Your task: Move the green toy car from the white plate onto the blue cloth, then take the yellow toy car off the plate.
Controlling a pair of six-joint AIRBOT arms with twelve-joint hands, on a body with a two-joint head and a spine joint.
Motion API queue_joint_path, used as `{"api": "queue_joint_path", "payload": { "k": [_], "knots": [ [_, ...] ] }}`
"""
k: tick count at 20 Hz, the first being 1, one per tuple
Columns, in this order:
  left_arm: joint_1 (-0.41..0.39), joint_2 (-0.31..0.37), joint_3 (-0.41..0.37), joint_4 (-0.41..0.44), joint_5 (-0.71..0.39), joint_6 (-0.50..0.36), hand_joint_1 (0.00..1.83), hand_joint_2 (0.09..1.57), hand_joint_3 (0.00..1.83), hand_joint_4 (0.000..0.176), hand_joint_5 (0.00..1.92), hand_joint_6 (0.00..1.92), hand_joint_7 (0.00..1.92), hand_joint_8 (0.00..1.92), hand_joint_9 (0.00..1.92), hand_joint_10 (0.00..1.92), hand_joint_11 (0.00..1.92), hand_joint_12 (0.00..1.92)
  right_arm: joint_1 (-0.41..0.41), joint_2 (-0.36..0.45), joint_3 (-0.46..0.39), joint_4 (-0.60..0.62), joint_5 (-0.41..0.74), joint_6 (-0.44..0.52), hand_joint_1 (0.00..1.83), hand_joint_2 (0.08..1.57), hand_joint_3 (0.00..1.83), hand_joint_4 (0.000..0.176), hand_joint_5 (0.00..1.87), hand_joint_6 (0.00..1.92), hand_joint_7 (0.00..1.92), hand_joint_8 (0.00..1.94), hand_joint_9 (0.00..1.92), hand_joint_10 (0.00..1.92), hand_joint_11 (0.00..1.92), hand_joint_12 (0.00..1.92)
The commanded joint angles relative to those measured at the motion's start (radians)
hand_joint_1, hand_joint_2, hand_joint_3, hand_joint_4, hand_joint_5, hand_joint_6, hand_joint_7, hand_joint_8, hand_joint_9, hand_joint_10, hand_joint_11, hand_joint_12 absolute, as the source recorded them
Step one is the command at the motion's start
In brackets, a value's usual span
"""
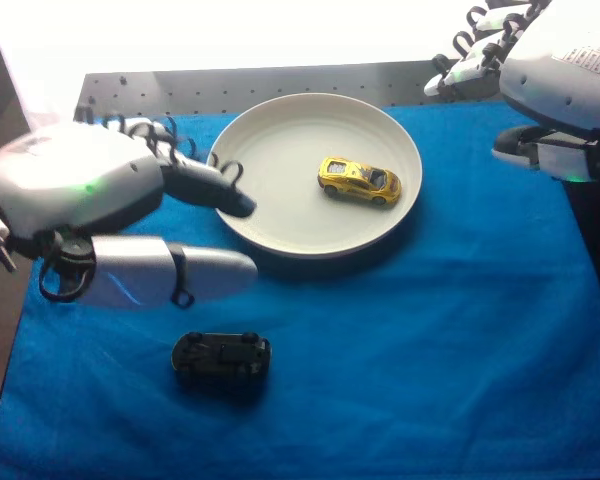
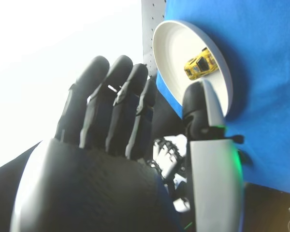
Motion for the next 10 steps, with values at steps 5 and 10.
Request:
{"api": "queue_joint_path", "payload": {
  "k": [5, 10],
  "knots": [
    [0.040, -0.049, 0.017, -0.125, -0.314, 0.058, 0.55, 1.20, 0.00, 0.000, 0.77, 0.04, 0.77, 0.07, 0.46, 0.88, 0.25, 1.47, 0.012, -0.044, 0.038, 0.019, 0.122, -0.006, 0.84, 1.07, 0.00, 0.000, 0.70, 0.00, 0.70, 0.05, 0.43, 0.99, 0.26, 1.63],
    [0.072, -0.073, 0.023, -0.178, -0.399, 0.058, 0.55, 1.24, 0.00, 0.000, 0.78, 0.01, 0.75, 0.09, 0.43, 0.86, 0.15, 1.59, 0.032, -0.113, 0.135, 0.051, 0.121, 0.138, 0.69, 1.04, 0.00, 0.000, 0.75, 0.02, 0.71, 0.03, 0.43, 0.94, 0.21, 1.72]
  ]
}}
